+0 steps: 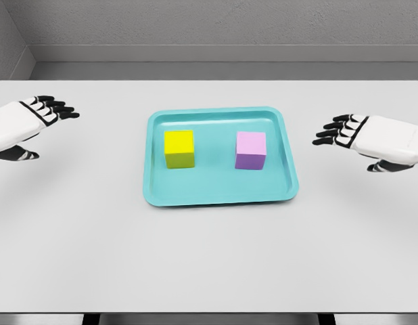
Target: Push two cubes
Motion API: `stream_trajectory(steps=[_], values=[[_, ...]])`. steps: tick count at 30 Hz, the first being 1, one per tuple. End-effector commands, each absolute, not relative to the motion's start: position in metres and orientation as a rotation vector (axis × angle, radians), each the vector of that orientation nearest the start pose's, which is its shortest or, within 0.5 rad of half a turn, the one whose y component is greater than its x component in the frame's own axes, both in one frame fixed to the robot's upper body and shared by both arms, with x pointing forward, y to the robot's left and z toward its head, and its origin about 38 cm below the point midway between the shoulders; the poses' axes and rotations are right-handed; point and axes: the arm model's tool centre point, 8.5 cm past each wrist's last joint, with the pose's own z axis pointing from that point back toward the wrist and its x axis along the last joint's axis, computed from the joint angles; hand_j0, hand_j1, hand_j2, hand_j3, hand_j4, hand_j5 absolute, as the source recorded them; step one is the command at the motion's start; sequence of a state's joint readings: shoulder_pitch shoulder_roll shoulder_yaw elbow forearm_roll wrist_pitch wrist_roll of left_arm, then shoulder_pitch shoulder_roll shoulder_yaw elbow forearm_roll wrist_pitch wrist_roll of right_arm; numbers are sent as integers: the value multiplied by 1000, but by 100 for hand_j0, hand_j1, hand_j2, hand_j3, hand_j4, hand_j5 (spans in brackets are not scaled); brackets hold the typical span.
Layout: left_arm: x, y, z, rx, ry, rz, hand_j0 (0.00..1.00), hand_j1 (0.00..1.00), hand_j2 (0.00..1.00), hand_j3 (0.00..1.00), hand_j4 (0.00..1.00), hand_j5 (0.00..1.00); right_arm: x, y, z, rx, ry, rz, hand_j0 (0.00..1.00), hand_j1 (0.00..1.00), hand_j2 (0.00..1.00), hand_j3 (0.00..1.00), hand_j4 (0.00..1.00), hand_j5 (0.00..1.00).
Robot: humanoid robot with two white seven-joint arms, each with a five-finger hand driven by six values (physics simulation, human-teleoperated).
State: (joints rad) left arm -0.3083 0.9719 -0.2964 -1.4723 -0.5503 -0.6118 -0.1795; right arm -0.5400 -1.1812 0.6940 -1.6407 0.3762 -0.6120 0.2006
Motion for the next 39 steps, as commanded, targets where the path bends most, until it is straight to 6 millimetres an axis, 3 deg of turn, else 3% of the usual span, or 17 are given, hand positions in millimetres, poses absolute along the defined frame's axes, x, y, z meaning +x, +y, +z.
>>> stream_trajectory(steps=[1,8,11,12,14,16,17,20,22,25,30,39], values=[[394,401,220,746,-1477,-1879,98,98,98,98,98,98,373,-362,243,-518,-1450,2127,100,100,100,100,100,100],[394,402,220,750,-1471,-1886,98,98,98,98,98,98,374,-353,246,-476,-1515,2077,100,100,100,100,100,100],[394,401,219,747,-1470,-1889,98,98,98,98,98,98,384,-358,257,-562,-1343,2223,100,100,100,100,100,100],[394,401,219,749,-1470,-1890,98,98,98,98,98,98,388,-364,252,-557,-1262,2245,99,99,99,99,99,99],[395,400,216,738,-1454,-1900,98,98,98,98,98,98,407,-357,247,-599,-1159,2306,94,94,94,94,94,94],[396,396,216,731,-1460,-1908,97,97,97,97,97,97,411,-351,238,-616,-1075,2368,93,93,93,93,93,93],[396,395,215,723,-1444,-1917,88,88,88,88,88,88,417,-344,239,-642,-1036,2403,93,93,93,93,93,93],[397,395,213,734,-1428,-1936,81,81,81,81,81,81,422,-345,247,-722,-983,2441,91,91,91,91,91,91],[397,394,212,742,-1421,-1946,79,79,79,79,79,79,427,-337,244,-708,-993,2439,91,91,91,91,91,91],[396,391,209,725,-1418,-1954,80,80,80,80,80,80,453,-341,237,-688,-1015,2343,91,91,91,91,91,91],[404,368,204,672,-1413,-2042,80,80,80,80,80,80,458,-318,224,-633,-1075,2340,86,86,86,86,86,86],[403,354,211,662,-1417,-2101,76,76,76,76,76,76,456,-295,208,-570,-1104,2367,80,80,80,80,80,80]])
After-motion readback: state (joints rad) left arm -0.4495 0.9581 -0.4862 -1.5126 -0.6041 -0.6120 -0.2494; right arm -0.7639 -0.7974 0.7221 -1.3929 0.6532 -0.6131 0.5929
